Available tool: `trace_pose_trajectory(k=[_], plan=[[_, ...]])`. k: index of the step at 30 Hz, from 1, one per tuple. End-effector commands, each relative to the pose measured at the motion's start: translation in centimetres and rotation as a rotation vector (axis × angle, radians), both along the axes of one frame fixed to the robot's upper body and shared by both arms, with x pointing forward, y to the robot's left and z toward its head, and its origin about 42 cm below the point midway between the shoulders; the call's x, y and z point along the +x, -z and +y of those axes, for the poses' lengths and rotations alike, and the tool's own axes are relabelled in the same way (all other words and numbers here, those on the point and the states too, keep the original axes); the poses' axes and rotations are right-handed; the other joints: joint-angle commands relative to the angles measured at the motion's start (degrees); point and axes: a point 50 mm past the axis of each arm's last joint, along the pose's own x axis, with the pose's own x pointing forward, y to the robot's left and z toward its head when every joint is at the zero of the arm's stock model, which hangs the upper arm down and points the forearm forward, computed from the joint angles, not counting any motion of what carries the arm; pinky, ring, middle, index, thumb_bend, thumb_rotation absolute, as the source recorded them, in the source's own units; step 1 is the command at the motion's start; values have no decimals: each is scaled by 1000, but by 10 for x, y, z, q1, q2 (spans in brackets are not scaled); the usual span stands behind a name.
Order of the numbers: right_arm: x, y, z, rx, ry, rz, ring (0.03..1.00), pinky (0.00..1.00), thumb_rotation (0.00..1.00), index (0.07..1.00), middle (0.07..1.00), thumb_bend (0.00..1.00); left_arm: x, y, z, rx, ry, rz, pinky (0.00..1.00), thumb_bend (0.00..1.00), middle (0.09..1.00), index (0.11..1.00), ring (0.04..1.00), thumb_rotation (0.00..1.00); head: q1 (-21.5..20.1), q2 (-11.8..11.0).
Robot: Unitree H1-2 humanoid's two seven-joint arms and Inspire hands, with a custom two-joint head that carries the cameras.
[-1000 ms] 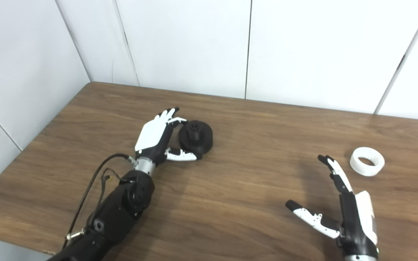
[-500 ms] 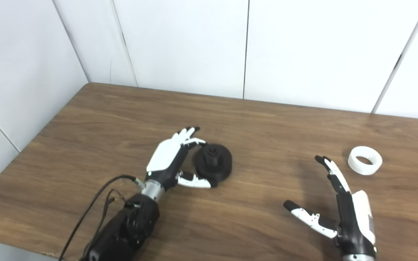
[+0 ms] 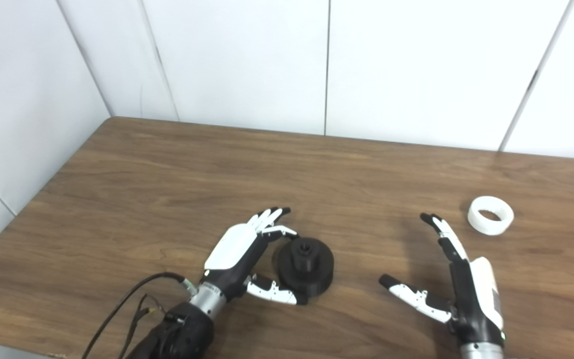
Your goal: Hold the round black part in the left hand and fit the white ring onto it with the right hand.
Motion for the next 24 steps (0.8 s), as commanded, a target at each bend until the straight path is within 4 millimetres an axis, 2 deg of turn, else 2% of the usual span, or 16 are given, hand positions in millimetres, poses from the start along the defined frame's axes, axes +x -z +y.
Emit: trace_pose_trajectory(k=[1,8,11,12,14,16,18,21,24], plan=[[0,-14,10,28,-4,-57,916,850,404,874,925,808,-5,-14,-7,-6,45,-49,1000,916,983,624,1000,382,-5,2],[-1,-19,16,19,1,-62,916,845,414,871,926,802,-26,-12,-15,5,107,-17,1000,935,988,625,1000,374,-30,9],[-1,-20,21,21,-1,-63,924,859,417,873,925,797,-28,-13,-13,6,110,-13,1000,927,991,627,1000,378,-67,12],[-2,-20,25,29,-3,-61,926,863,415,874,926,797,-29,-13,-10,10,107,-13,1000,922,991,628,1000,373,-109,13],[-2,-20,31,39,-4,-60,922,868,398,880,924,789,-29,-15,-4,15,101,-14,1000,904,992,633,1000,356,-129,14],[-2,-20,38,42,-4,-59,919,864,389,887,927,778,-28,-17,4,18,100,-16,1000,889,993,636,1000,343,-190,14],[-2,-20,46,36,1,-53,917,852,387,893,932,767,-27,-17,13,23,103,-17,1000,872,994,641,1000,342,-224,12],[-2,-20,56,36,9,-45,913,829,415,893,936,748,-26,-17,24,24,113,-2,1000,881,998,645,1000,372,-261,7],[-2,-20,61,44,14,-40,917,826,445,891,944,738,-27,-16,28,26,128,3,1000,890,999,645,1000,387,-275,3]])
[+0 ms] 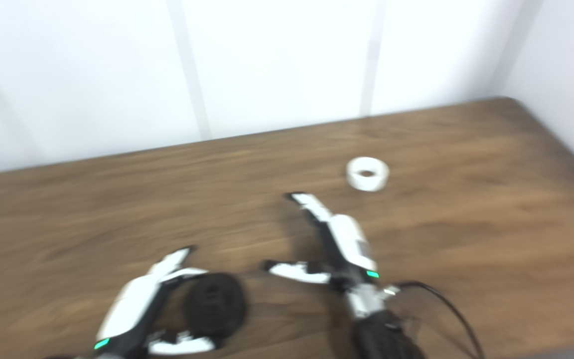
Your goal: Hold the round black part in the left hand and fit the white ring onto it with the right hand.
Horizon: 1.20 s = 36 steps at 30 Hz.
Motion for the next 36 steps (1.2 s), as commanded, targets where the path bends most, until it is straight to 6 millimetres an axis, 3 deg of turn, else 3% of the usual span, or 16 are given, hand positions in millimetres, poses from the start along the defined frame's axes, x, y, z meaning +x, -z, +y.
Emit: trace_pose_trajectory(k=[1,14,20,26,30,34,36], plan=[[0,-15,22,96,30,-58,919,830,447,891,946,738,0,-11,0,-13,41,-41,1000,892,999,645,1000,387,-1,0],[9,-26,11,49,63,-125,911,826,390,859,931,752,3,-11,1,-27,39,-44,1000,892,1000,645,1000,375,-4,-2],[23,-48,-16,-3,115,-192,907,813,357,861,941,750,4,-12,1,-31,38,-46,1000,886,1000,645,1000,383,-5,-5],[35,-70,-45,-82,168,-255,894,780,390,861,942,748,3,-11,0,-32,37,-47,1000,887,999,645,1000,372,-3,-6],[43,-85,-62,-141,210,-293,879,710,391,850,940,756,3,-9,0,-32,33,-49,1000,886,1000,644,1000,373,-4,-8],[50,-100,-73,-178,249,-330,902,783,379,851,942,760,4,-8,1,-34,28,-51,1000,889,1000,643,1000,380,-4,-9],[56,-108,-79,-201,269,-350,885,753,374,845,939,772,4,-7,1,-36,27,-47,1000,889,1000,643,1000,379,-2,-11]])
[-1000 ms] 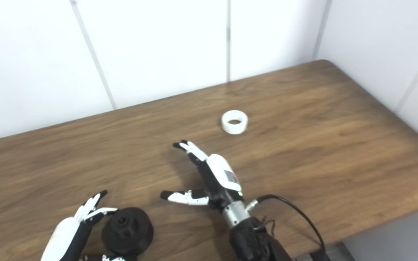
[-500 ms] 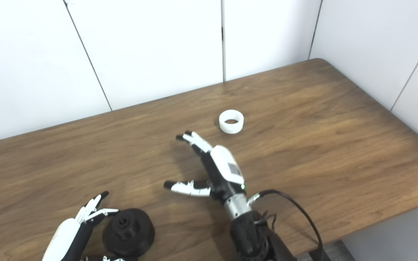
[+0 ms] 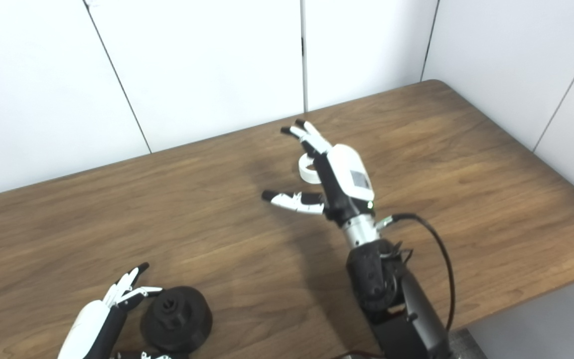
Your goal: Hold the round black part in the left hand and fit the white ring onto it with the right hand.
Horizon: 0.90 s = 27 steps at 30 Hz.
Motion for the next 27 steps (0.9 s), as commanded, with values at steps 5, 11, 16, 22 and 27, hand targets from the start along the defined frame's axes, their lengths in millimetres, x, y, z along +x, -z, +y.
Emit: trace_pose_trajectory(k=[5,11,16,22,27], plan=[[22,-45,-13,-66,29,-109,790,605,396,838,936,793,4,-9,0,-10,4,-53,1000,884,1000,645,1000,383,4,2],[49,-59,-31,-159,74,-56,886,729,456,846,944,814,3,-8,-1,-11,3,-56,1000,885,1000,643,1000,382,7,2],[70,-61,-45,-225,78,35,898,756,508,852,946,813,3,-7,-3,-11,1,-51,1000,888,1000,643,1000,382,11,2],[88,-52,-52,-262,70,127,908,780,548,832,938,858,3,-8,-4,-2,-2,-49,1000,890,998,644,1000,362,14,5],[92,-46,-54,-264,81,160,901,774,551,838,941,847,5,-8,-4,27,-3,-35,1000,889,1000,648,1000,365,16,5]])
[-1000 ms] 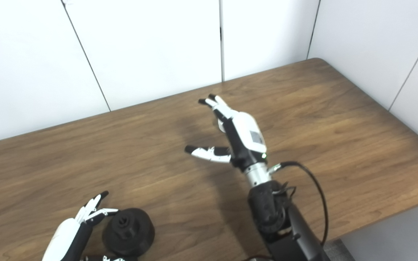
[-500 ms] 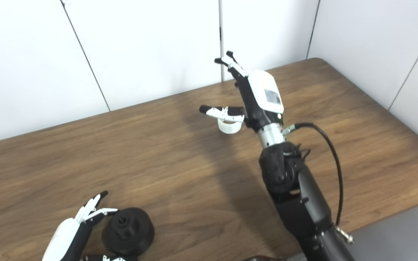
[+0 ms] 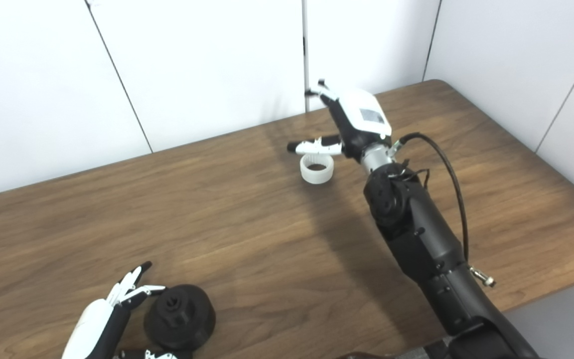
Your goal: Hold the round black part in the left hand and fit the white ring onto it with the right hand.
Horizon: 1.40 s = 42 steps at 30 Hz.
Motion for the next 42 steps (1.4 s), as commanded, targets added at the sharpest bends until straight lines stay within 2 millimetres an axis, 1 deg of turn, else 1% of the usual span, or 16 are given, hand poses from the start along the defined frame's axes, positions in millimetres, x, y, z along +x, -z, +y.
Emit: trace_pose_trajectory(k=[1,5,10,13,16,21,25,30,35,42], plan=[[9,-31,-2,-28,-2,-90,902,774,552,840,941,845,5,-9,1,22,4,-32,1000,890,1000,648,1000,363,0,1],[8,-30,-1,-38,-6,-78,912,791,564,848,947,840,7,-7,1,45,3,-29,1000,891,996,648,1000,356,-1,1],[9,-32,0,-57,-8,-54,913,790,552,842,944,849,8,-7,-1,60,4,-37,1000,898,994,647,1000,356,1,-1],[10,-34,-1,-71,-4,-21,935,819,574,861,964,847,9,-8,-2,64,7,-42,1000,900,993,647,1000,355,2,-3],[11,-36,-1,-75,-8,-1,947,837,564,866,973,862,9,-8,-3,64,8,-42,1000,902,994,647,1000,351,2,-4],[14,-36,-4,-89,-3,36,959,851,592,873,981,891,8,-9,-3,66,8,-39,1000,898,996,650,1000,354,2,-3],[18,-36,-10,-117,5,93,972,875,638,886,993,914,8,-8,-2,56,6,-42,1000,901,995,647,1000,348,3,-2],[21,-36,-19,-155,-4,141,975,890,702,892,1000,967,7,-9,-2,50,6,-41,1000,900,995,648,1000,354,2,-1],[22,-36,-25,-179,-7,194,980,894,723,897,1000,999,7,-9,-2,54,8,-41,1000,898,999,649,1000,357,2,0],[24,-29,-28,-186,-5,267,992,904,730,892,1000,1000,7,-9,-1,54,4,-40,1000,899,999,649,1000,359,3,1]])
